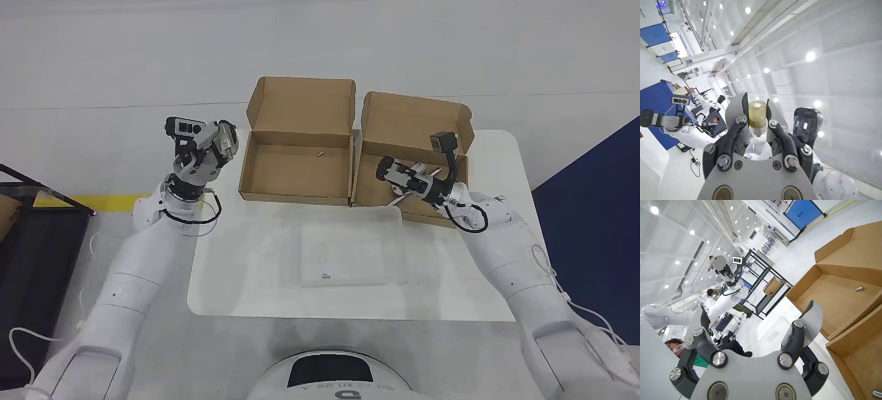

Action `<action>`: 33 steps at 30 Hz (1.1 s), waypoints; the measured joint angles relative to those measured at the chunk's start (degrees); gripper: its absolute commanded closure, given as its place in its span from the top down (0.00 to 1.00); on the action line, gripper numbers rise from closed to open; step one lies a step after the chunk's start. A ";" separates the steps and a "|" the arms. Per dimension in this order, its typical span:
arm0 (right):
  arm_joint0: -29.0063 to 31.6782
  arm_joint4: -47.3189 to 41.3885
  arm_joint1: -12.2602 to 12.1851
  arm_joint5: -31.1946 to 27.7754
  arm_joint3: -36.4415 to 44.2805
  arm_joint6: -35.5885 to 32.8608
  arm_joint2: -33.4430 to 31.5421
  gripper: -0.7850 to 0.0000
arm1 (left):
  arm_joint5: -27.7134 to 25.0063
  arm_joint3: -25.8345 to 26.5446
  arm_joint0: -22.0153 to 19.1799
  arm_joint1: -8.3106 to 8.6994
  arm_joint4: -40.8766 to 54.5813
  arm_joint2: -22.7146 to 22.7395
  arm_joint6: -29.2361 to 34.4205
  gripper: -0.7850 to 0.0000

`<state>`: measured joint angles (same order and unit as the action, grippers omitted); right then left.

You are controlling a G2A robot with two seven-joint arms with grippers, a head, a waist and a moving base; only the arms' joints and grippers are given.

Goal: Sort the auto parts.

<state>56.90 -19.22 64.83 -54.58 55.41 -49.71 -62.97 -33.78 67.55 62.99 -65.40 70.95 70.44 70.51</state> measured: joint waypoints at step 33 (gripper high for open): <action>0.00 0.00 0.00 0.00 0.00 0.00 0.00 1.00 | -24.22 23.38 9.42 -1.68 -119.65 8.77 -64.84 0.00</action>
<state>56.90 -19.22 64.83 -54.58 55.41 -49.71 -62.97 -58.00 90.93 72.41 -67.08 -48.70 79.21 5.67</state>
